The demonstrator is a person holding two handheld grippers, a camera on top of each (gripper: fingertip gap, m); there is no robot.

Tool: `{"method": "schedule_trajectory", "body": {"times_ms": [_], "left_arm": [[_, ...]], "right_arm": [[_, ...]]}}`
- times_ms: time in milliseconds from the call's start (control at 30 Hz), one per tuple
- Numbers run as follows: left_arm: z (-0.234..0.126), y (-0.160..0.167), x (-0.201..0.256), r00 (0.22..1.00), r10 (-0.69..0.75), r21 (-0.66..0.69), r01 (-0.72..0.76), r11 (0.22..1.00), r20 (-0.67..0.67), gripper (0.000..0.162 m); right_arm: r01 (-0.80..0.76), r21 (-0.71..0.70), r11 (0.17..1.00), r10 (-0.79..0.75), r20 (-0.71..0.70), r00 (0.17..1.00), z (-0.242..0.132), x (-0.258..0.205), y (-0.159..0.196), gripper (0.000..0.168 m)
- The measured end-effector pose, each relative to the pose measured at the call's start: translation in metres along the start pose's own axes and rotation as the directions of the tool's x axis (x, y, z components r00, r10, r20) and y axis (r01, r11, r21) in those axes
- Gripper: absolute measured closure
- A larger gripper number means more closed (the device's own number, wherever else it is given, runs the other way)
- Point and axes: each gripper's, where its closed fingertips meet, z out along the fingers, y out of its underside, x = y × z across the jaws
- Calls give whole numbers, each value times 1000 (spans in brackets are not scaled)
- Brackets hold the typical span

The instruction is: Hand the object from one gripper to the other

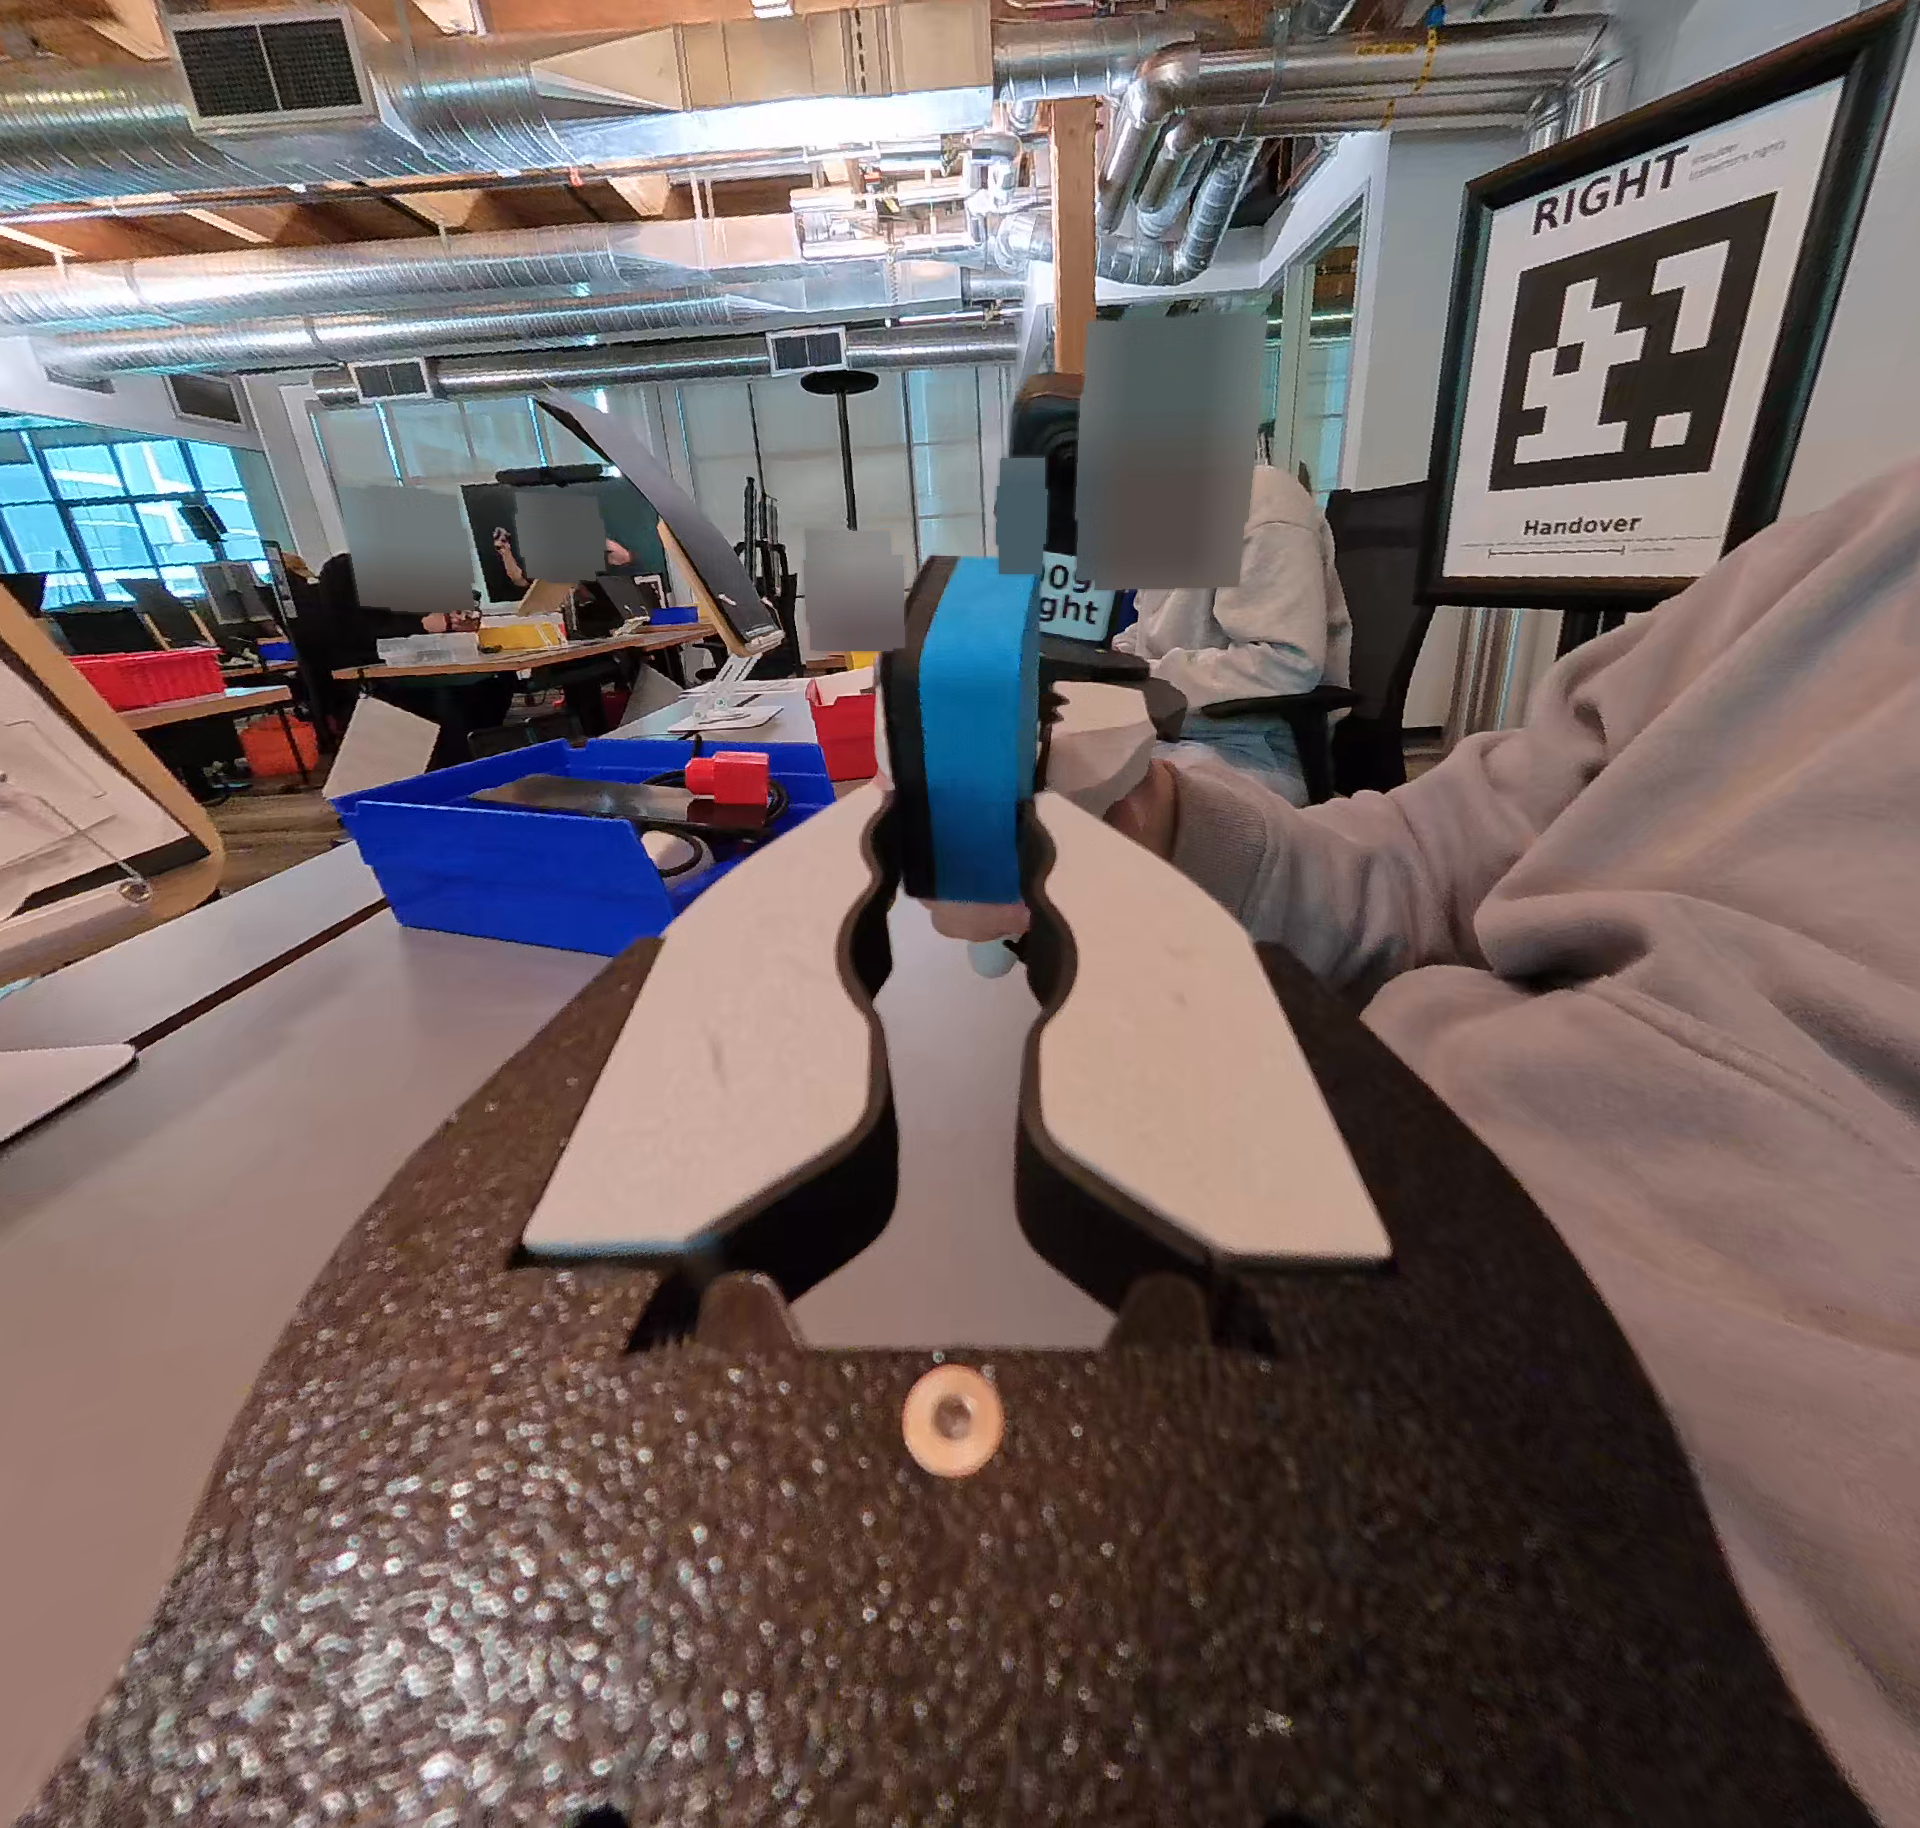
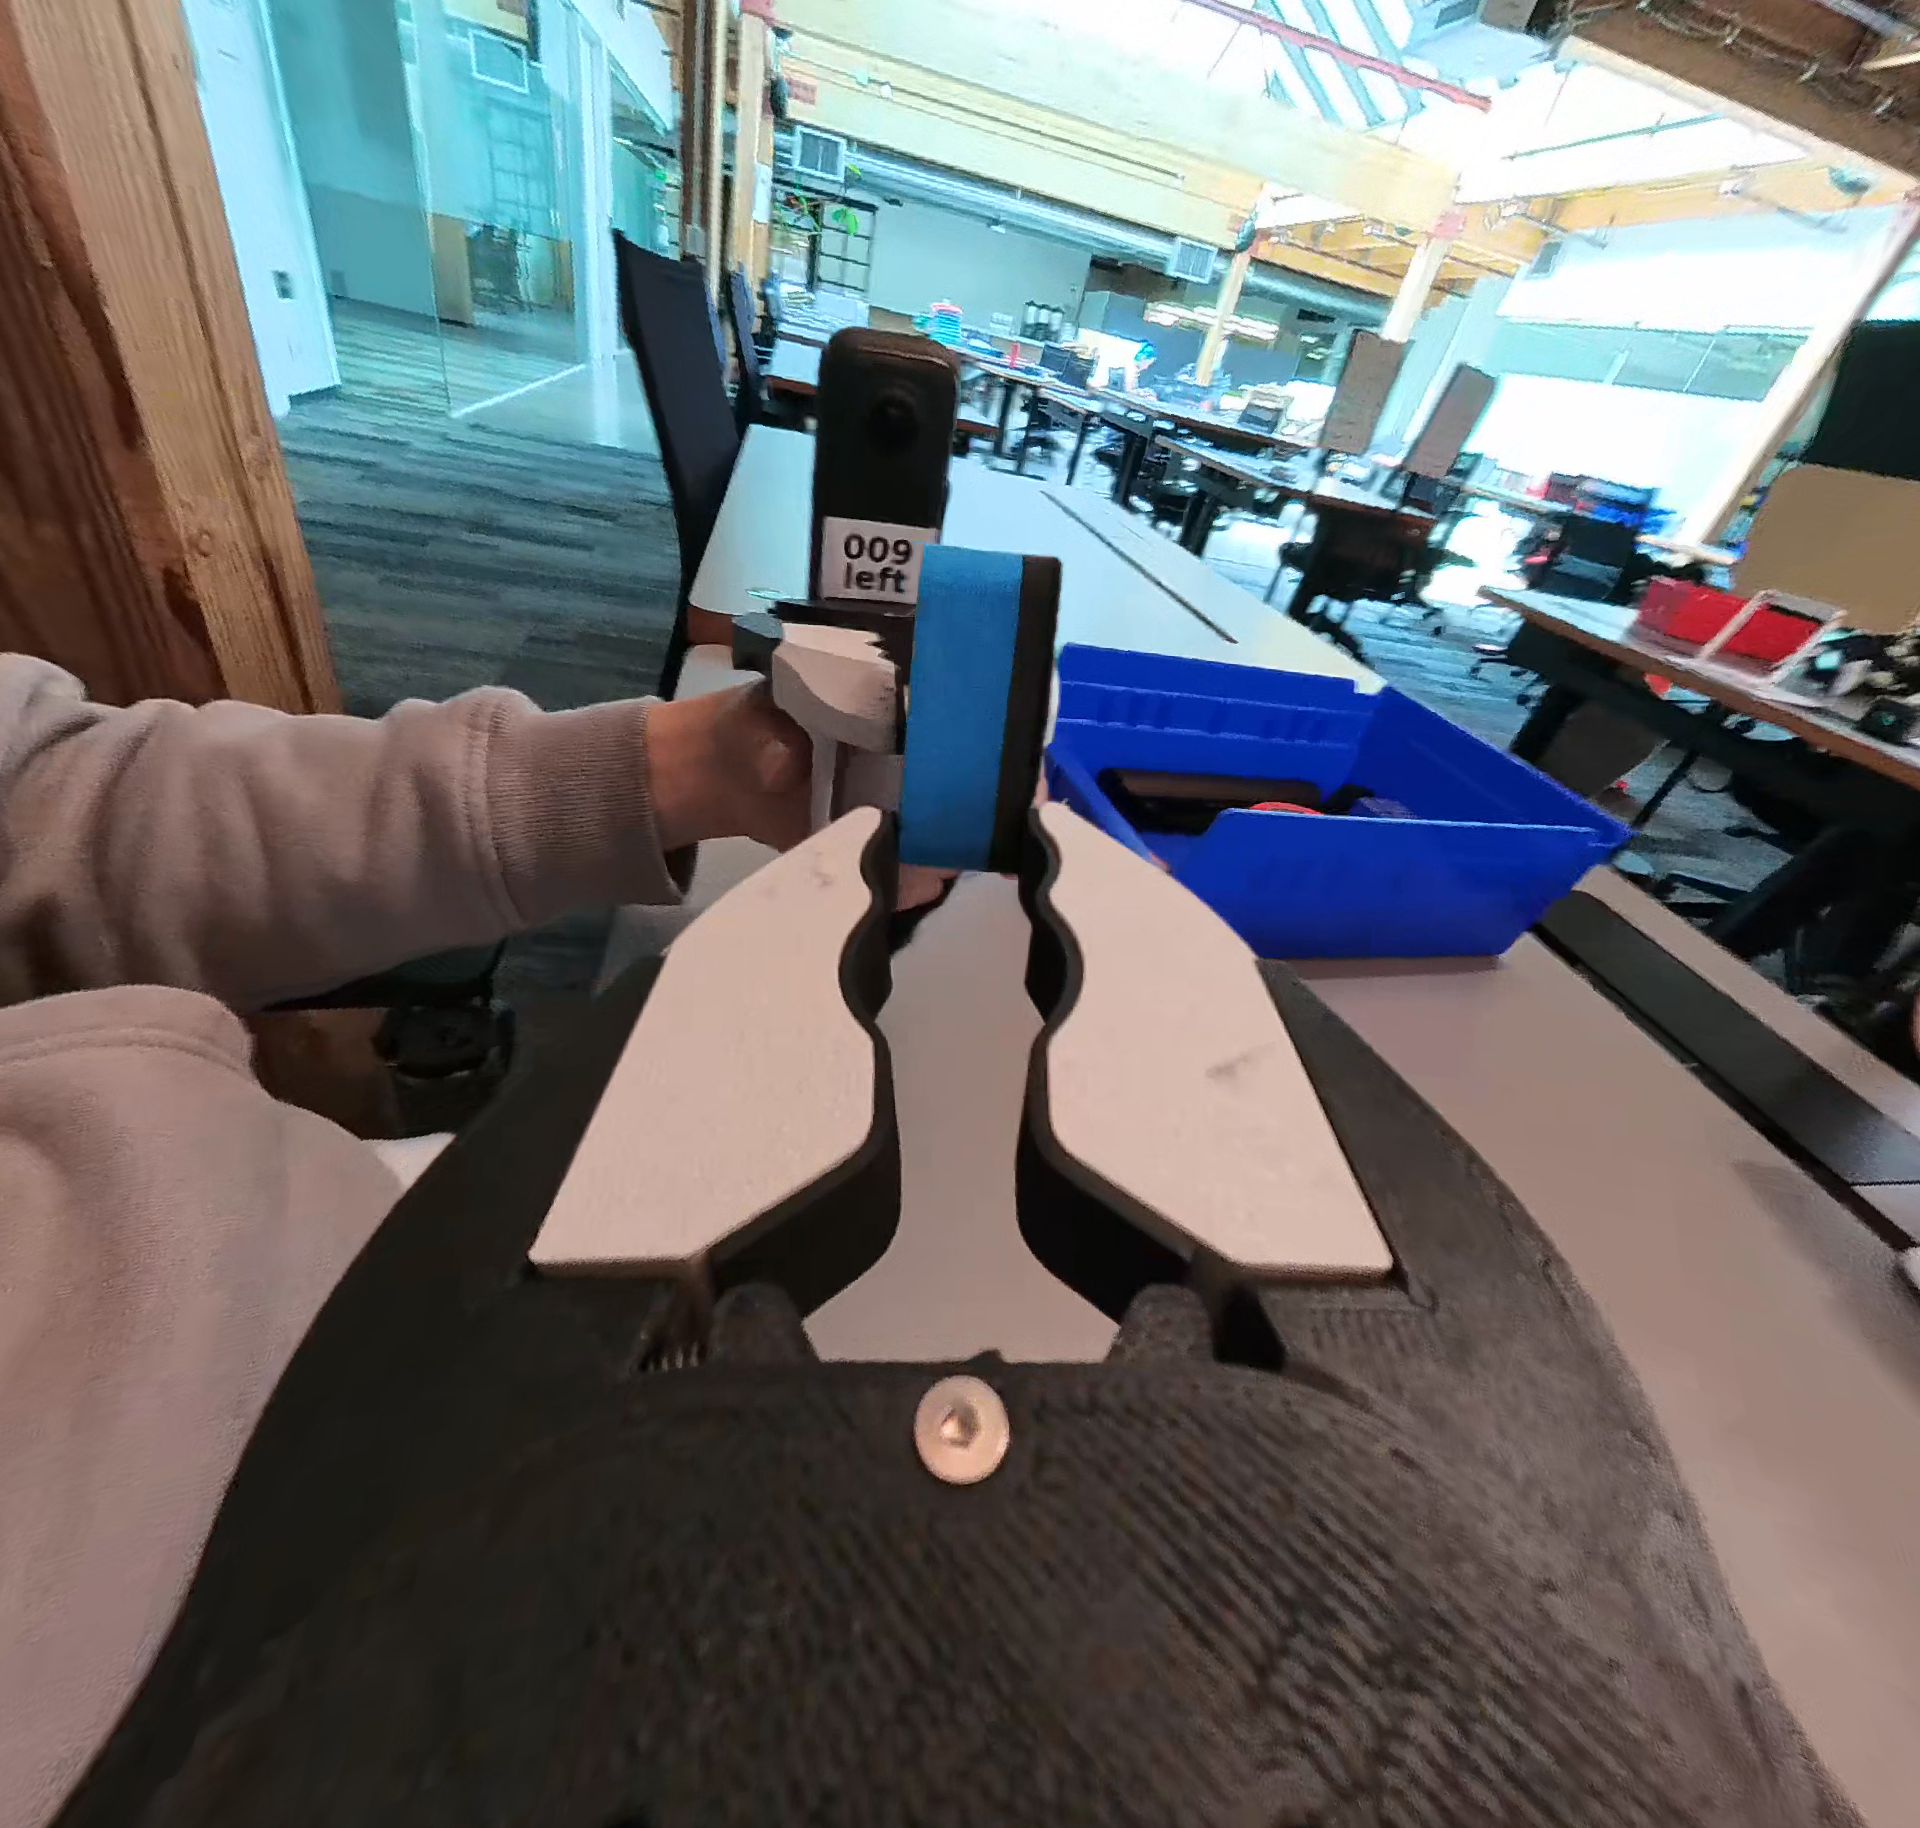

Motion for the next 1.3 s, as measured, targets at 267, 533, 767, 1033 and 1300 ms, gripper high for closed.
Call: {"method": "schedule_trajectory", "body": {"times_ms": [267, 533, 767, 1033, 1300], "left_arm": [[3, -18, -49, 915, -134, 112, 98, 989, 380, 102], [28, -5, -57, 816, -99, 57, 81, 995, 570, 94], [30, 3, -54, 844, -65, -3, 79, 997, 533, 105], [25, -4, -13, 981, 52, -76, -39, 996, 186, 105], [27, 5, 3, 994, 79, -127, -70, 989, 72, 105]], "right_arm": [[370, -343, 864, -502, -508, 700, -22, 65, 7, 146], [344, -338, 876, -479, -523, 705, -11, 55, 14, 146], [366, -341, 866, -494, -471, 730, -4, 48, 18, 146], [-189, -39, 981, 188, -43, 981, 6, 9, 11, 90], [-43, -68, 997, 47, 55, 997, 9, -13, 16, 88]]}}
